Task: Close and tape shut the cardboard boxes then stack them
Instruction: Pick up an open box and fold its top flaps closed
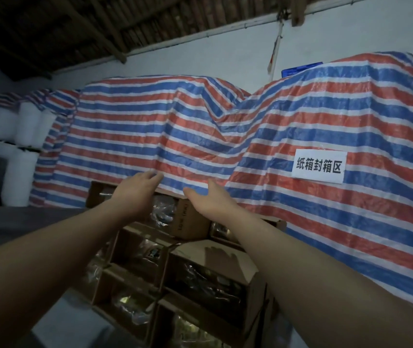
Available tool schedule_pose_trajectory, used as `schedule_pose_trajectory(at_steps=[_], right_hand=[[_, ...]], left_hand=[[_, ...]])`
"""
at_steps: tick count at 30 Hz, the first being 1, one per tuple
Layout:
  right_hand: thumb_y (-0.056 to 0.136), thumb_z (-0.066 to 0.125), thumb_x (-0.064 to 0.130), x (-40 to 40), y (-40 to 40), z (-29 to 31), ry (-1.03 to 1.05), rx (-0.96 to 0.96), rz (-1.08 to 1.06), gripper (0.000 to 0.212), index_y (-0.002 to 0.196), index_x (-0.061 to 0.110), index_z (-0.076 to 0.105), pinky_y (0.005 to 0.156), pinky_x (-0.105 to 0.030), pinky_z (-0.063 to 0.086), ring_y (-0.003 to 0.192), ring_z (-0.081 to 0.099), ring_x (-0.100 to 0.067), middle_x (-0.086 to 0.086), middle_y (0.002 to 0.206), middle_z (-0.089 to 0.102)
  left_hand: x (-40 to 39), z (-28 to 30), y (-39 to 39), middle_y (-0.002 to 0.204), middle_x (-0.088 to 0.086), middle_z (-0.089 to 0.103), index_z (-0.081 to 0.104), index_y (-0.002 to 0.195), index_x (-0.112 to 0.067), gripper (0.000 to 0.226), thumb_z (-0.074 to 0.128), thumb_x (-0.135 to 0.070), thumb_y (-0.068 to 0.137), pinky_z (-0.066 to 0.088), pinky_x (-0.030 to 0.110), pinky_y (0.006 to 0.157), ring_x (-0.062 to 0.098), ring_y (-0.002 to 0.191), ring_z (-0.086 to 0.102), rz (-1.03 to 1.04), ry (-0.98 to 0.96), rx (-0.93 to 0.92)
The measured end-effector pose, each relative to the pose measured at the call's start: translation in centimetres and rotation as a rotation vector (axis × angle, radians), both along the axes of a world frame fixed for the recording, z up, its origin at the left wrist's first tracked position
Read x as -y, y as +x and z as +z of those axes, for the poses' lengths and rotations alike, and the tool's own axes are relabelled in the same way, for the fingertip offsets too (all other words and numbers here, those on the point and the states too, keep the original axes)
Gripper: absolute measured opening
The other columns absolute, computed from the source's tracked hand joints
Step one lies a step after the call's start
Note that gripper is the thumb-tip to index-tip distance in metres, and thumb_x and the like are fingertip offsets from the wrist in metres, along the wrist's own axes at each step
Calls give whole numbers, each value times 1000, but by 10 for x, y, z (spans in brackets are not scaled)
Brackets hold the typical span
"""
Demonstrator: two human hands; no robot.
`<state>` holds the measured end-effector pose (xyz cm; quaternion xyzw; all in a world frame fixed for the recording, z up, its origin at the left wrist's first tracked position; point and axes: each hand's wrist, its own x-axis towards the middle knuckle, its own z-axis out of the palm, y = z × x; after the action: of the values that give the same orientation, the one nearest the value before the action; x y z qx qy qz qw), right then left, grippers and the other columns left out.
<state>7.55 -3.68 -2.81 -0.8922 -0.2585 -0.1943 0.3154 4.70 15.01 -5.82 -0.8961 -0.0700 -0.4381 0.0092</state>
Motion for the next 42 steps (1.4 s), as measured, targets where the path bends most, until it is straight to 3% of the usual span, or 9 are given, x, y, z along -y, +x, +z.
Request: schedule_pose_trajectory(at_steps=[5, 11, 14, 16, 22, 28, 35, 39, 42], right_hand=[[71, 52, 86, -23, 5, 2, -111, 57, -37, 95, 146, 30, 37, 107, -53, 43, 131, 47, -30, -1, 146, 48], [83, 60, 72, -38, 18, -5, -260, 59, -161, 73, 132, 20, 49, 103, -50, 46, 121, 52, -32, -8, 130, 54], [89, 64, 57, -46, 23, -13, -239, 54, -185, 43, 106, 20, 52, 80, -37, 52, 93, 58, -23, -4, 104, 58], [90, 67, 45, -50, 23, -19, -168, 63, -179, 31, 96, 21, 48, 62, -29, 44, 77, 54, -18, -1, 91, 55], [91, 64, 37, -59, 20, -20, -187, 98, -200, 29, 107, 16, 51, 88, -41, 52, 88, 54, -24, -7, 103, 57], [91, 66, 37, -65, 22, -24, -166, 161, -279, 37, 117, 15, 53, 88, -43, 52, 89, 55, -26, -9, 105, 58], [91, 68, 21, -57, 10, -18, -230, 289, -244, 31, 119, 12, 57, 89, -43, 54, 98, 61, -30, -12, 111, 60], [95, 61, 17, -31, -7, 12, -118, 278, -179, 8, 102, 16, 57, 70, -32, 52, 79, 56, -20, -3, 90, 56], [99, 56, 18, -2, -23, 42, -44, 228, -155, 2, 98, 16, 55, 54, -25, 43, 72, 56, -17, -3, 83, 55]], left_hand=[[-17, -7, 15, 156, 3, 29, 21, 152, -25, 88, 74, -37, 82, 26, 41, 116, 22, 143, 30, 50, 32, -89], [-24, -6, 34, 156, 2, 31, 16, 154, -22, 91, 72, -37, 84, 24, 42, 118, 22, 143, 29, 88, 70, -122], [-24, -8, 43, 146, 0, 43, 30, 147, -25, 79, 73, -38, 82, 30, 42, 115, 20, 136, 39, 95, 109, -116], [-25, -11, 48, 134, -2, 54, 43, 137, -26, 62, 72, -36, 83, 37, 39, 109, 18, 126, 49, 79, 103, -84], [-25, -13, 50, 114, -1, 63, 52, 122, -24, 42, 71, -27, 85, 51, 38, 94, 18, 105, 60, 67, 35, -37], [-28, -15, 52, 119, 1, 58, 52, 124, -20, 42, 69, -23, 86, 48, 38, 97, 19, 110, 56, 46, 6, -44], [-24, -10, 40, 119, 8, 57, 49, 125, -16, 40, 64, -20, 89, 47, 39, 97, 24, 111, 54, 64, -82, 43], [-15, 4, 14, 108, 5, 60, 52, 117, -14, 24, 54, -10, 94, 52, 38, 84, 19, 94, 57, -155, -342, 151], [2, 26, -9, 107, 3, 60, 56, 116, -15, 22, 53, -8, 95, 52, 37, 85, 17, 97, 58, -364, -447, 220]])
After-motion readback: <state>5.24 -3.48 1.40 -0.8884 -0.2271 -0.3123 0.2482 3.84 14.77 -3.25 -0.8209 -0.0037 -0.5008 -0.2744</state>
